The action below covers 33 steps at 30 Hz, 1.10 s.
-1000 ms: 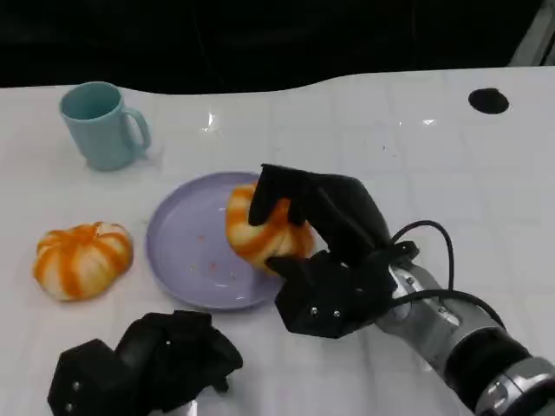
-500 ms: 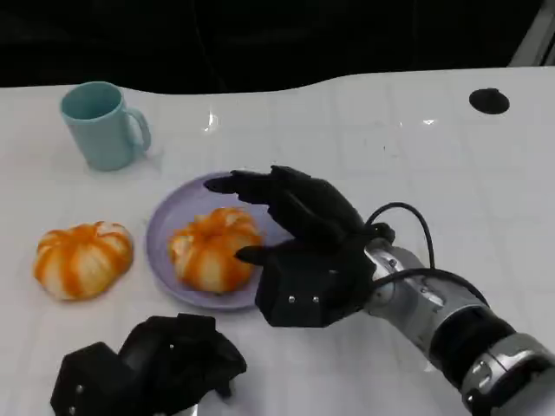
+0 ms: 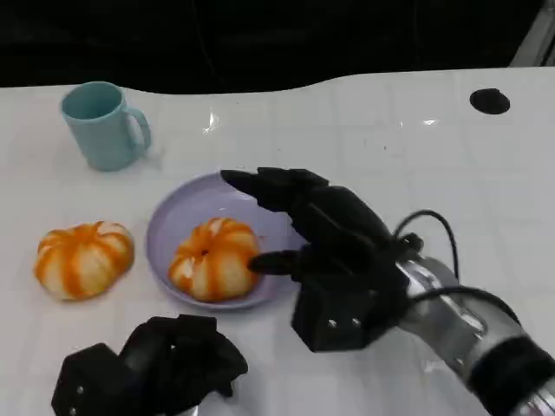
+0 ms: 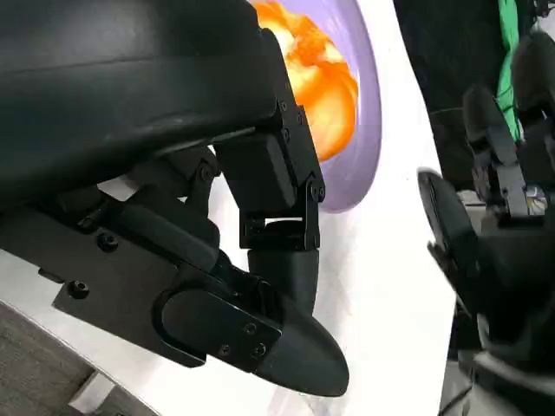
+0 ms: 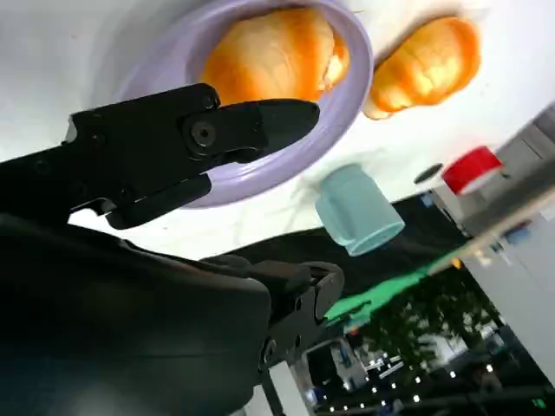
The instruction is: Grasp the bread from the table and place it into the plate.
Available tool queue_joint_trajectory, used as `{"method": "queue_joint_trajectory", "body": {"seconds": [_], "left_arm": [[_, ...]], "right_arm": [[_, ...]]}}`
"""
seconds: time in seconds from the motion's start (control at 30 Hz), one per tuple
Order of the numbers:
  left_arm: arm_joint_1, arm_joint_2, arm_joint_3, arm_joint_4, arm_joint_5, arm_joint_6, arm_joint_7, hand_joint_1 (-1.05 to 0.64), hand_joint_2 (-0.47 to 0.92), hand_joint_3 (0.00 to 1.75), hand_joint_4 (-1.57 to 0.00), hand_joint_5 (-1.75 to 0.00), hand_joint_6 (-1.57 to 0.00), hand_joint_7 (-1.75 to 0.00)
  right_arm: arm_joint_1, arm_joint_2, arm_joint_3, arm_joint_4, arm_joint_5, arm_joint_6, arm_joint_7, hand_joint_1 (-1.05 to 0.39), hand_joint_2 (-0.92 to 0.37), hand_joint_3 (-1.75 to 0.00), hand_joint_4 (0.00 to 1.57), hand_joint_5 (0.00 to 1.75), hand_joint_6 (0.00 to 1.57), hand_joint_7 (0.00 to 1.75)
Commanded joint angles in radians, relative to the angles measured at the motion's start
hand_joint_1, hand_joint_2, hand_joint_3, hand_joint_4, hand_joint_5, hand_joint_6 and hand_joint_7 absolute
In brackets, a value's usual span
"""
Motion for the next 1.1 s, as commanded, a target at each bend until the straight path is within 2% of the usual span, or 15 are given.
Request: {"method": "queue_joint_trajectory", "body": {"seconds": [0.03, 0.17, 0.4, 0.53, 0.7, 0.73, 0.77, 0.8, 0.87, 0.97, 1.1], "left_arm": [[0.015, 0.008, 0.002, -0.005, 0.001, 0.016, 0.004, -1.05, 0.84, 0.00, -0.88, -1.53, -1.29, -0.78], [0.016, 0.008, 0.003, -0.007, 0.000, 0.020, 0.003, -1.05, 0.84, 0.00, -0.88, -1.54, -1.29, -0.78], [0.020, 0.003, 0.001, -0.010, 0.003, 0.008, 0.006, -1.03, 0.84, 0.00, -0.89, -1.53, -1.29, -0.78], [0.021, 0.002, -0.001, -0.018, 0.010, 0.019, 0.015, -1.04, 0.84, 0.00, -0.89, -1.52, -1.30, -0.78], [0.020, 0.000, 0.000, -0.023, 0.013, 0.022, 0.016, -1.04, 0.84, 0.00, -0.89, -1.51, -1.30, -0.77], [0.020, 0.001, 0.000, -0.024, 0.014, 0.024, 0.018, -1.04, 0.84, 0.00, -0.89, -1.51, -1.30, -0.77], [0.020, 0.001, 0.000, -0.025, 0.015, 0.025, 0.019, -1.04, 0.85, 0.00, -0.89, -1.52, -1.30, -0.77], [0.019, 0.002, 0.001, -0.024, 0.015, 0.025, 0.018, -1.05, 0.85, 0.01, -0.89, -1.52, -1.30, -0.77], [0.018, 0.003, 0.004, -0.021, 0.010, 0.024, 0.014, -1.04, 0.84, 0.00, -0.89, -1.52, -1.30, -0.77], [0.016, 0.004, 0.008, -0.021, 0.003, 0.027, 0.009, -1.04, 0.84, 0.00, -0.89, -1.52, -1.31, -0.76], [0.013, 0.013, 0.014, -0.018, 0.004, 0.032, 0.006, -1.05, 0.84, 0.00, -0.89, -1.52, -1.31, -0.76]], "right_arm": [[0.095, -0.080, -0.046, -0.132, 0.038, -0.053, 0.008, -0.47, -0.92, -0.12, 0.19, 0.31, 0.31, 0.07], [0.158, -0.119, -0.082, -0.191, 0.071, -0.117, 0.002, -0.43, -0.92, -0.09, 0.27, 0.39, 0.38, 0.09], [0.279, -0.193, -0.161, -0.211, 0.146, -0.302, -0.008, -0.37, -0.92, -0.09, 0.41, 0.53, 0.56, 0.14], [0.337, -0.215, -0.198, -0.221, 0.151, -0.347, -0.016, -0.37, -0.92, -0.12, 0.46, 0.63, 0.65, 0.15], [0.396, -0.223, -0.244, -0.206, 0.152, -0.403, -0.053, -0.34, -0.91, -0.13, 0.63, 0.87, 0.84, 0.26], [0.411, -0.223, -0.254, -0.202, 0.163, -0.413, -0.055, -0.33, -0.90, -0.16, 0.65, 0.98, 0.86, 0.33], [0.420, -0.222, -0.261, -0.199, 0.169, -0.421, -0.056, -0.31, -0.87, -0.23, 0.68, 1.14, 0.85, 0.51], [0.433, -0.221, -0.269, -0.198, 0.175, -0.427, -0.057, -0.30, -0.79, -0.39, 0.69, 1.25, 0.80, 0.72], [0.454, -0.219, -0.282, -0.198, 0.178, -0.435, -0.061, -0.26, -0.59, -0.80, 0.75, 1.47, 0.79, 1.01], [0.483, -0.221, -0.297, -0.210, 0.182, -0.428, -0.055, -0.25, -0.51, -0.98, 0.79, 1.58, 0.75, 1.15], [0.529, -0.211, -0.304, -0.216, 0.184, -0.406, -0.046, -0.27, -0.51, -1.02, 0.79, 1.71, 0.71, 1.22]]}}
